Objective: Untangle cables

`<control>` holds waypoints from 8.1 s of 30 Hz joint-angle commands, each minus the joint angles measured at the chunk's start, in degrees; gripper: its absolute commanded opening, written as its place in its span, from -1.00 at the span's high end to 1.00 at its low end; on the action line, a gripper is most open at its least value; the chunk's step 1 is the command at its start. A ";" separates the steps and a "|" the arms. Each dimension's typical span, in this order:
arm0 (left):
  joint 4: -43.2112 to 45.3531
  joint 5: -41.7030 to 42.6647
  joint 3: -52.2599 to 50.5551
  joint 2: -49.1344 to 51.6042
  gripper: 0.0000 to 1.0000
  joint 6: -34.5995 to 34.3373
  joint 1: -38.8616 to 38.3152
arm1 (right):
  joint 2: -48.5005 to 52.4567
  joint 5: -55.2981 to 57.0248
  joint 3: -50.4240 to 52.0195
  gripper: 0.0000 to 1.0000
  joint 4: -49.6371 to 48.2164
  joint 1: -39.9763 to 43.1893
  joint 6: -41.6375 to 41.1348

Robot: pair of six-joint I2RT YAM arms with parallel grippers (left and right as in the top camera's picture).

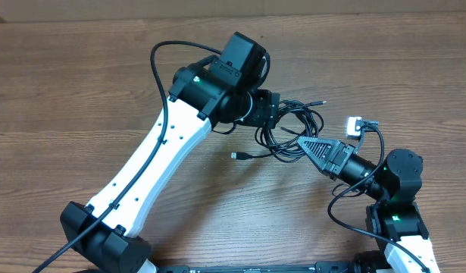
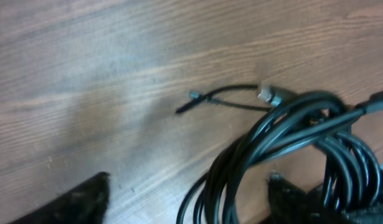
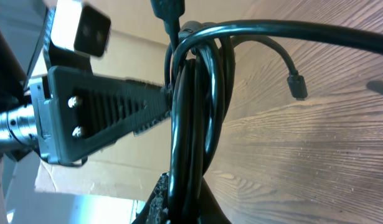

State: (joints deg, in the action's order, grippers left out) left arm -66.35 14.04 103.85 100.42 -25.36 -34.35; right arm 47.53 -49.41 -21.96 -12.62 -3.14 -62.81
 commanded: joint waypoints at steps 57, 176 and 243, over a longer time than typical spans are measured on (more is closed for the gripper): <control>9.51 1.18 0.15 6.71 0.91 -29.24 -2.23 | 7.26 6.25 -0.94 0.92 -3.23 -0.24 11.10; 25.94 2.95 -31.19 2.51 0.92 -8.13 6.36 | 7.26 13.77 -0.94 -0.63 28.39 -0.24 30.34; 22.18 -24.68 -26.03 7.63 -0.27 10.01 6.60 | 17.75 14.88 -0.94 -0.64 26.25 -0.24 30.29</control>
State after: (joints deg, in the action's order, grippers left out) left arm -44.03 -7.51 74.76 108.14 -21.71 -28.51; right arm 65.21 -35.38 -22.72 14.11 -3.09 -32.97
